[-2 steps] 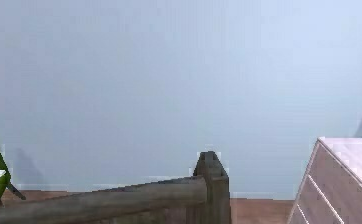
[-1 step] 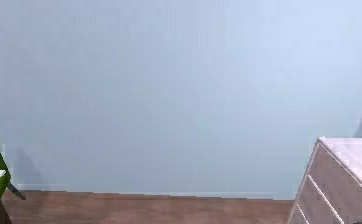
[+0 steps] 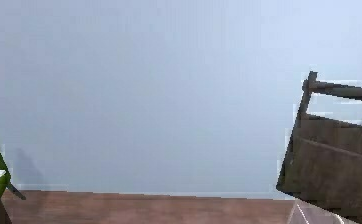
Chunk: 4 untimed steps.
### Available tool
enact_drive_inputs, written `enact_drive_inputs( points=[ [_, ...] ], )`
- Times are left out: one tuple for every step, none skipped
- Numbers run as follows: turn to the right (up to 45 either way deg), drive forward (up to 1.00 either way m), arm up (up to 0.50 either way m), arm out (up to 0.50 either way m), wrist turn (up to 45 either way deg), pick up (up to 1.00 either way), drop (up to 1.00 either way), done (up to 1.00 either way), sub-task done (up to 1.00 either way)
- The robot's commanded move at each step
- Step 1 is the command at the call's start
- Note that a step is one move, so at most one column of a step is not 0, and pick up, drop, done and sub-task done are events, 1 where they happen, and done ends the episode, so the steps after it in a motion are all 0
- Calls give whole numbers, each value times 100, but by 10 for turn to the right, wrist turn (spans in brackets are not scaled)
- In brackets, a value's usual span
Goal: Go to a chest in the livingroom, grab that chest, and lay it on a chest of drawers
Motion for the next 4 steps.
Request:
enact_drive_inputs(
  points=[
    [0,0,0,0,450,0,0,0,0],
    [0,0,0,0,390,0,0,0,0],
    [0,0,-12,0,0,0,0,0,0],
    [0,0,0,0,0,0,100,0,0]
  ],
)
